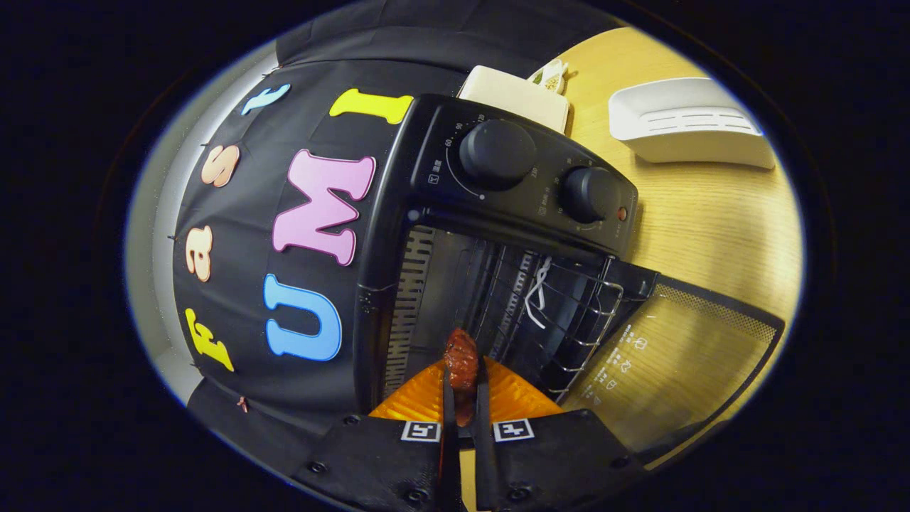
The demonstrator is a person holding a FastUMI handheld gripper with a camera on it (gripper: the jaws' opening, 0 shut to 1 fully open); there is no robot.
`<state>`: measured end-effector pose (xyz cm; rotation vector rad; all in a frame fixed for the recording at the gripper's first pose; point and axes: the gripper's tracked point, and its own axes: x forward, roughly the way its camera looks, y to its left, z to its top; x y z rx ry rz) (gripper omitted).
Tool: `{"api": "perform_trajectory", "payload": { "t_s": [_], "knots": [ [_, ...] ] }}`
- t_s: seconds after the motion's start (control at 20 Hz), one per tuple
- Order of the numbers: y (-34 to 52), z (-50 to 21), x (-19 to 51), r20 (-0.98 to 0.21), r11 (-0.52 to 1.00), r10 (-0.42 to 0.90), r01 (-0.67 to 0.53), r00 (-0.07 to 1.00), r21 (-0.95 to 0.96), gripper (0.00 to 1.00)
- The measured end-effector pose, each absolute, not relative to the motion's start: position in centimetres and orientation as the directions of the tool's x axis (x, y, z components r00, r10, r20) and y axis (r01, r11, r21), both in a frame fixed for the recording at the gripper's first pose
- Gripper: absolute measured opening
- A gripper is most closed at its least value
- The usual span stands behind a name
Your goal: Open the toaster oven, put the food inside, and close the toaster oven door.
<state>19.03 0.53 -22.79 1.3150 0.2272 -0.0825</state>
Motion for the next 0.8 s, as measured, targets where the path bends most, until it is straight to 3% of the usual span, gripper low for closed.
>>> {"api": "perform_trajectory", "payload": {
  "t_s": [0.15,0.4,0.5,0.6,0.75,0.8],
  "knots": [
    [0.4,-23.7,20.4,-0.236,0.254,0.045,0.217,0.971,0.942,0.12],
    [1.2,-23.7,20.5,-0.261,0.404,0.048,0.22,0.964,0.888,0.16],
    [1.6,-24.1,20.1,-0.296,0.459,0.071,0.233,0.952,0.858,0.37],
    [2.2,-23.1,19.7,-0.269,0.488,0.103,0.187,0.958,0.853,0.47],
    [1.3,-22.5,19.2,-0.276,0.595,0.067,0.183,0.959,0.783,0.95],
    [1.1,-22.5,19.0,-0.29,0.606,0.067,0.191,0.955,0.772,0.96]
  ]
}}
